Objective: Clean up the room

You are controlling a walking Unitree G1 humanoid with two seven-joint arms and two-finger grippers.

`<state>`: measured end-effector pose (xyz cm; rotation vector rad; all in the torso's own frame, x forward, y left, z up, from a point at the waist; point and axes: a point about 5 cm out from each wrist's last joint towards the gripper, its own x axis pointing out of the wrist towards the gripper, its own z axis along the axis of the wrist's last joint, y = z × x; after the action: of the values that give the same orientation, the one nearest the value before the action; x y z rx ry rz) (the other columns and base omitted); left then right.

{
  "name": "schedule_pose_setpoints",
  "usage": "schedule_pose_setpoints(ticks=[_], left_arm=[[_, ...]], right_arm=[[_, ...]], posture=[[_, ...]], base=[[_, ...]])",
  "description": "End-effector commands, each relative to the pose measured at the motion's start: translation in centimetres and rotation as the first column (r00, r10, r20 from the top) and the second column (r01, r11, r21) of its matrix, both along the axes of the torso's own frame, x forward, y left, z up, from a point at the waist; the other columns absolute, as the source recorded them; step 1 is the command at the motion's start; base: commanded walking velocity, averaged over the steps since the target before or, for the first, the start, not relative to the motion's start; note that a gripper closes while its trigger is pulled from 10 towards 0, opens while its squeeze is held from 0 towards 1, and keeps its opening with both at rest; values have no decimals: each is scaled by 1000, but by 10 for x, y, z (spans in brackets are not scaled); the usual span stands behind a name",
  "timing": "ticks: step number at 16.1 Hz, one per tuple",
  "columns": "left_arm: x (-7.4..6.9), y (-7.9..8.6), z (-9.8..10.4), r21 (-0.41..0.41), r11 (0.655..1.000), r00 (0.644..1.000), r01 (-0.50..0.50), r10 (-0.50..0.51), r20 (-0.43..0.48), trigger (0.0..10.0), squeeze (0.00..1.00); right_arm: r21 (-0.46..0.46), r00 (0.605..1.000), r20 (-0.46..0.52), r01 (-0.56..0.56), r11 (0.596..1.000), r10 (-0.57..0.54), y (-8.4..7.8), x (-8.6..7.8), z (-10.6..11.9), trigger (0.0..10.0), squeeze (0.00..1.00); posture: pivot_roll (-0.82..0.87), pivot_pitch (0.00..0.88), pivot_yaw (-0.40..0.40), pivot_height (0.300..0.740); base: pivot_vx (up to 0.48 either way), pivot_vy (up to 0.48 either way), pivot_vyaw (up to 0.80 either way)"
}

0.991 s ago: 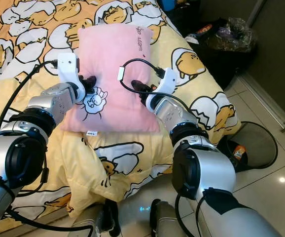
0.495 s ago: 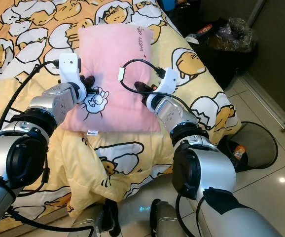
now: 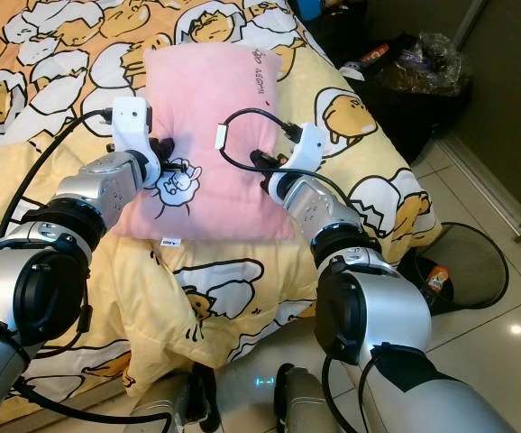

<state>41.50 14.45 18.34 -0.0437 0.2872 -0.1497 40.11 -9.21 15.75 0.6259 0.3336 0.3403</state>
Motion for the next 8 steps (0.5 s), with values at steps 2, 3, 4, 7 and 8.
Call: schedule_pose_setpoints(ticks=[2, 3, 4, 7, 8], left_arm=[[-2, -7, -7, 25, 999, 998, 46, -45, -34, 0, 0], [-2, -7, -7, 32, 998, 998, 51, -50, -33, 0, 0], [-2, -7, -7, 38, 998, 998, 55, -54, -34, 0, 0], [-3, -9, -10, 53, 996, 997, 69, -67, -41, 0, 0], [-3, -9, -10, 53, 996, 997, 71, -69, -42, 0, 0]], right_arm=[[-15, 999, -32, -11, 1000, 10, 5, -2, -6, 0, 0], [-19, 999, -30, -11, 1000, 10, 5, -2, -6, 0, 0], [-22, 1000, -28, -11, 1000, 10, 4, -2, -5, 0, 0], [-33, 1000, -28, -8, 999, 7, 4, -2, -6, 0, 0], [-37, 1000, -29, -9, 999, 8, 3, -2, -6, 0, 0]], posture=[[-190, 227, 46, 740], [-190, 227, 46, 740], [-189, 221, 46, 740], [-189, 214, 45, 740], [-189, 214, 45, 740]], base=[[0, 0, 0], [0, 0, 0], [0, 0, 0], [0, 0, 0], [0, 0, 0]])
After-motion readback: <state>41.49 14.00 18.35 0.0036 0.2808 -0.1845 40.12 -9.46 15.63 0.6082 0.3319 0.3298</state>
